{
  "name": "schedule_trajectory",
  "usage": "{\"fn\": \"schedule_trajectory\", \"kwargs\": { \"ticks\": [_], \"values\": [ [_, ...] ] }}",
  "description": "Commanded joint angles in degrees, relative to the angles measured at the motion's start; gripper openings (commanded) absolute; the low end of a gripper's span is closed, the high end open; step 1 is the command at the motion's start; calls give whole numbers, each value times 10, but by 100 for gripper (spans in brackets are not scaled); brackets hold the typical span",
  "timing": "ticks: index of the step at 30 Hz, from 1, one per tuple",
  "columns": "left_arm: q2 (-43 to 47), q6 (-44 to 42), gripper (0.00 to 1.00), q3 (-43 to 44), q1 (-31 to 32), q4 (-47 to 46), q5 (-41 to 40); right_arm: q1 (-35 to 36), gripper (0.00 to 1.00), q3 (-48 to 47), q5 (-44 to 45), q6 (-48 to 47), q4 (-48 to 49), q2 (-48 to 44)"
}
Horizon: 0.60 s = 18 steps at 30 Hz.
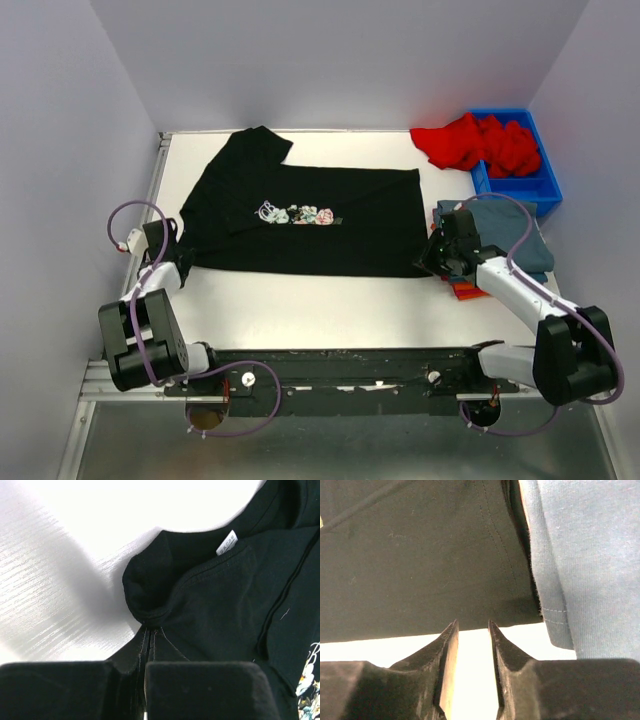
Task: Fold and stack the t-shirts
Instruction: Fold the flattened tshirt in 1/3 of the way
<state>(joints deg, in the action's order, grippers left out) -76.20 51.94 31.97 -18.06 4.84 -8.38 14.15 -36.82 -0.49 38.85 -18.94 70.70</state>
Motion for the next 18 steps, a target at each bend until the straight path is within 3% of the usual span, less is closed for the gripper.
{"fn": "schedule_trajectory", "kwargs": {
  "ticks": [1, 18],
  "values": [
    [24, 1, 0, -20, -4, 4, -5, 0, 41, 10, 20, 18, -21, -16],
    [70, 3, 0, -32, -3, -1, 4, 12, 52, -32, 88, 56, -72, 103]
  ]
}}
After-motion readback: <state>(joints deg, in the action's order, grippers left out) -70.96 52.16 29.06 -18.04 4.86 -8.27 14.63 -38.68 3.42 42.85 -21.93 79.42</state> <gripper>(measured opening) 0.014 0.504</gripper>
